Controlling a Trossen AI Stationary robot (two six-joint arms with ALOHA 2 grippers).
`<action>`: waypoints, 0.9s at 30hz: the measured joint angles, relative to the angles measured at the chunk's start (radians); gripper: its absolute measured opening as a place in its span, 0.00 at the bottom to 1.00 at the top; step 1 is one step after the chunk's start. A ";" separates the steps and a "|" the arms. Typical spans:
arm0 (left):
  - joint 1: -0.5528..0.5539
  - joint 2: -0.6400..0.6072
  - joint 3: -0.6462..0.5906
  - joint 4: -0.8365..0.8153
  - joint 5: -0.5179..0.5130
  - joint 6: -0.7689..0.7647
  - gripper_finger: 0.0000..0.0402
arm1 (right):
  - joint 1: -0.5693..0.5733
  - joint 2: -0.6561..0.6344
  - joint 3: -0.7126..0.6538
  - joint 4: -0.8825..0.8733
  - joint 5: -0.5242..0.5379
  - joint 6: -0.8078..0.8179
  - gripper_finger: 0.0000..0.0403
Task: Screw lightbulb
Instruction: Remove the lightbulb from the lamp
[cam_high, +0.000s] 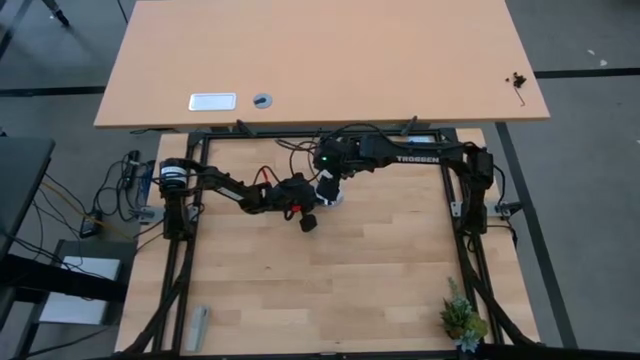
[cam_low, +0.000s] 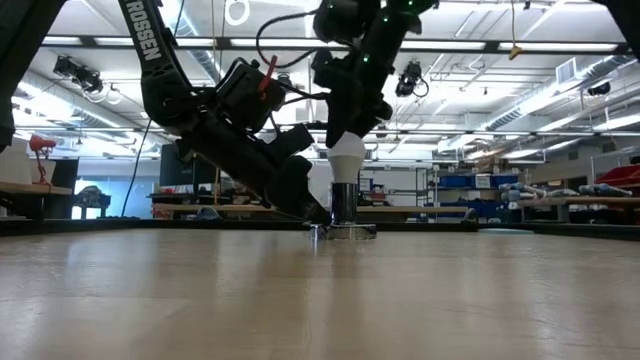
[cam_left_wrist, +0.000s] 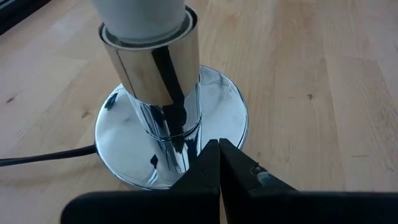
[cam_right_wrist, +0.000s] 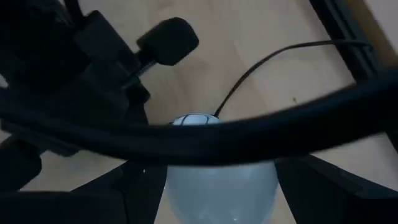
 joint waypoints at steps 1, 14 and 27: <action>0.000 0.000 0.000 0.000 0.000 0.000 0.00 | -0.002 0.002 -0.001 -0.002 -0.012 -0.007 0.72; 0.000 0.000 0.000 0.001 0.002 0.003 0.00 | -0.043 0.010 0.001 0.034 -0.179 -0.820 0.67; 0.000 0.000 0.000 0.000 0.003 0.003 0.00 | 0.024 -0.022 0.088 -0.037 0.013 -0.374 0.69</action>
